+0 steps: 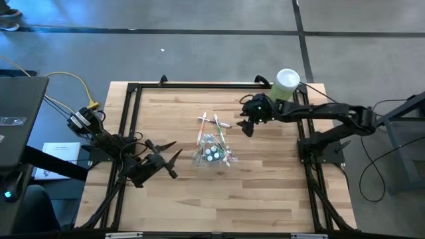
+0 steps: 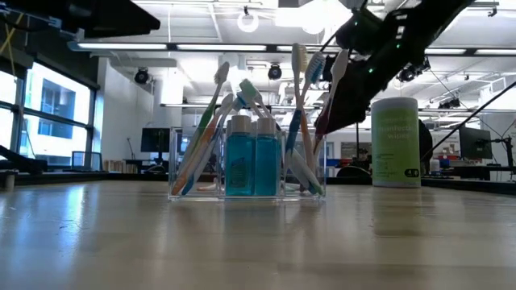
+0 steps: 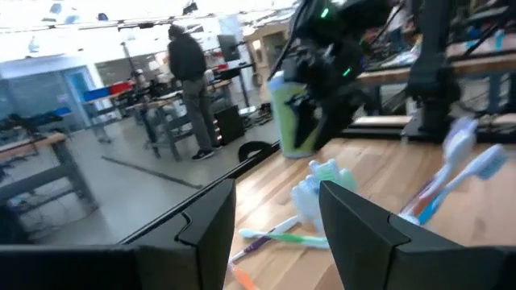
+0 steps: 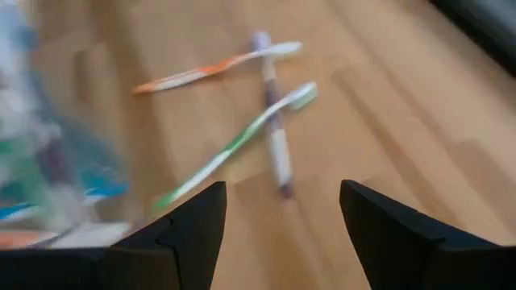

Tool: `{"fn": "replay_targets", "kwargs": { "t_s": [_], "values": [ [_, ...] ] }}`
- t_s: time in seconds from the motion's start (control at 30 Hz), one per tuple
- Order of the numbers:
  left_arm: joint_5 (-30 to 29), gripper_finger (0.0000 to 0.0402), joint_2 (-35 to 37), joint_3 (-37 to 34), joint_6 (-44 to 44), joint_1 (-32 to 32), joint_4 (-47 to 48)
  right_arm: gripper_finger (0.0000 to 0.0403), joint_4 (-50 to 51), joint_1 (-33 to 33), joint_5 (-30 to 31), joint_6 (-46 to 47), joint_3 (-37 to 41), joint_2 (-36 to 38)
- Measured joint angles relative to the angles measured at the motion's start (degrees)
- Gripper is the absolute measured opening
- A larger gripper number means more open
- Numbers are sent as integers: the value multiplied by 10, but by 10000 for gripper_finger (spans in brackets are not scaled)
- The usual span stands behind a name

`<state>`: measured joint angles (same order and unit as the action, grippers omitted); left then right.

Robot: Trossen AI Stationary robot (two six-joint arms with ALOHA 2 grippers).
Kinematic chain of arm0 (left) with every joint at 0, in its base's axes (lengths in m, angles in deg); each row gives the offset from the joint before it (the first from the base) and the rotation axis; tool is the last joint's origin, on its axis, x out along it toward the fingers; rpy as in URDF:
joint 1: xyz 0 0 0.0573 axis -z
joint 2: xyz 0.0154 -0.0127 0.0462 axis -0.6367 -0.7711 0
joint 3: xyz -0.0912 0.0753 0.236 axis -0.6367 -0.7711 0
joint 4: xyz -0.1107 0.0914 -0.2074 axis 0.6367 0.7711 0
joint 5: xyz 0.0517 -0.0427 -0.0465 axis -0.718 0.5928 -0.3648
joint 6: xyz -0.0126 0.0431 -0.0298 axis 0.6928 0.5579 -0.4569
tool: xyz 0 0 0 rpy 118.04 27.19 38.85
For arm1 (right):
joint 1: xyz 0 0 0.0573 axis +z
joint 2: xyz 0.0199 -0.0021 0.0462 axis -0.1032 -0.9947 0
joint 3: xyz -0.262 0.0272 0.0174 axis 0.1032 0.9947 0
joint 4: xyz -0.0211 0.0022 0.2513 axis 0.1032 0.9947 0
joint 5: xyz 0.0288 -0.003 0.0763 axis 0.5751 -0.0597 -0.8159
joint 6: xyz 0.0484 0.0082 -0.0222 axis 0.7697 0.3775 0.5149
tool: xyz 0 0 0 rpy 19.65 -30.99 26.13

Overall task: Pick & Place toothbrushing station
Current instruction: Put the purple toothbrush into the right side of the transparent organizer

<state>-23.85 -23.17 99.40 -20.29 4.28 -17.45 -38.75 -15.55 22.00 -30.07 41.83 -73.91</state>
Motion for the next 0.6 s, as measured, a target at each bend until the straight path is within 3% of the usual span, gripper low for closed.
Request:
{"fn": "replay_targets", "kwargs": {
  "t_s": [0.17, 0.3, 0.5, 0.6],
  "values": [
    [51, 175, 0, 0, -45, 15, 0, 236, -103, -2, 62, -3, 18, -55],
    [57, 175, 0, 0, -75, 33, 1, 236, -138, 10, 75, -24, 18, -113],
    [62, 175, 0, 0, -96, 56, 2, 236, -170, 17, 178, -26, 18, -179],
    [62, 175, 0, 0, -97, 63, 3, 236, -190, 17, 180, -28, 18, -194]
  ]
}}
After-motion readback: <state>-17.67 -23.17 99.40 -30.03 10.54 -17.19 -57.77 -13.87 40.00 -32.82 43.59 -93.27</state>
